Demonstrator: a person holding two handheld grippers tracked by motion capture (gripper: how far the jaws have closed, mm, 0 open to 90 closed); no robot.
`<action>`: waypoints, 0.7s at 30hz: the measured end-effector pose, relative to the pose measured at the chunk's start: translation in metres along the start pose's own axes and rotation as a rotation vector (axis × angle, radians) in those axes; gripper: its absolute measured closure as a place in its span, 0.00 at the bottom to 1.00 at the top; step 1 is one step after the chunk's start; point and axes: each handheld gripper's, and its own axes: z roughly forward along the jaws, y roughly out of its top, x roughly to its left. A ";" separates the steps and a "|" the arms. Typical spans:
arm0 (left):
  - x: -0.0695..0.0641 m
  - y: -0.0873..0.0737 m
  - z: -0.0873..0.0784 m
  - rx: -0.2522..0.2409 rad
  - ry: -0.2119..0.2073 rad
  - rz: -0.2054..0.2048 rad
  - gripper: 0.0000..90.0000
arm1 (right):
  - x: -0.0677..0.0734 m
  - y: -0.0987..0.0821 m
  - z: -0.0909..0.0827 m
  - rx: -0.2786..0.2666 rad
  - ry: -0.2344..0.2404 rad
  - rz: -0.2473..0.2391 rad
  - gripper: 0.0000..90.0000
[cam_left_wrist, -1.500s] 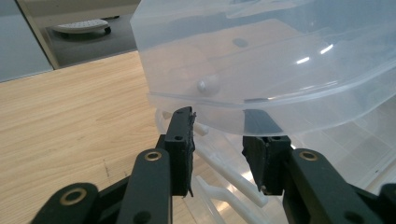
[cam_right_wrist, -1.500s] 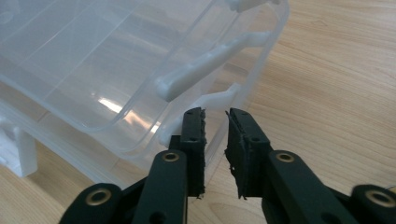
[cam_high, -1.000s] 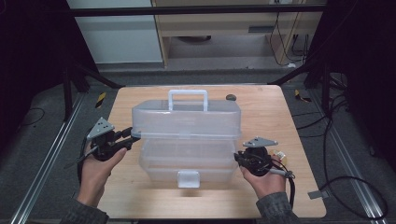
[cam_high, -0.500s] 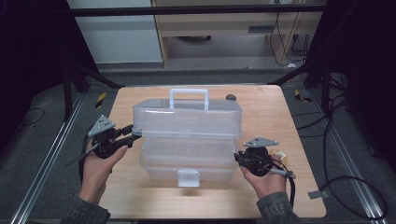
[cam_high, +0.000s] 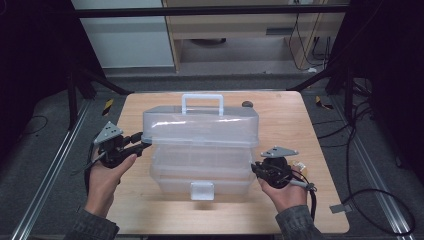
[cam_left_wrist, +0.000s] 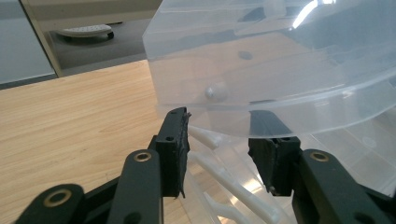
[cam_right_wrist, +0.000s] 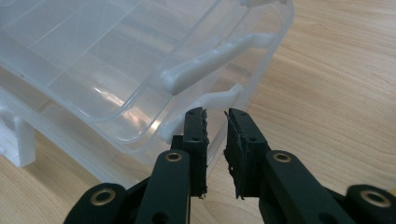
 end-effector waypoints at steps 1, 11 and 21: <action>0.000 0.000 0.000 0.000 0.000 -0.001 0.64 | 0.000 0.000 0.000 -0.001 0.001 0.001 0.87; 0.002 0.005 0.001 -0.009 -0.001 0.001 0.65 | 0.000 0.000 0.000 0.001 0.003 0.003 0.87; 0.003 0.009 0.002 -0.008 -0.003 0.009 0.68 | -0.001 0.000 -0.001 0.005 0.007 0.003 0.87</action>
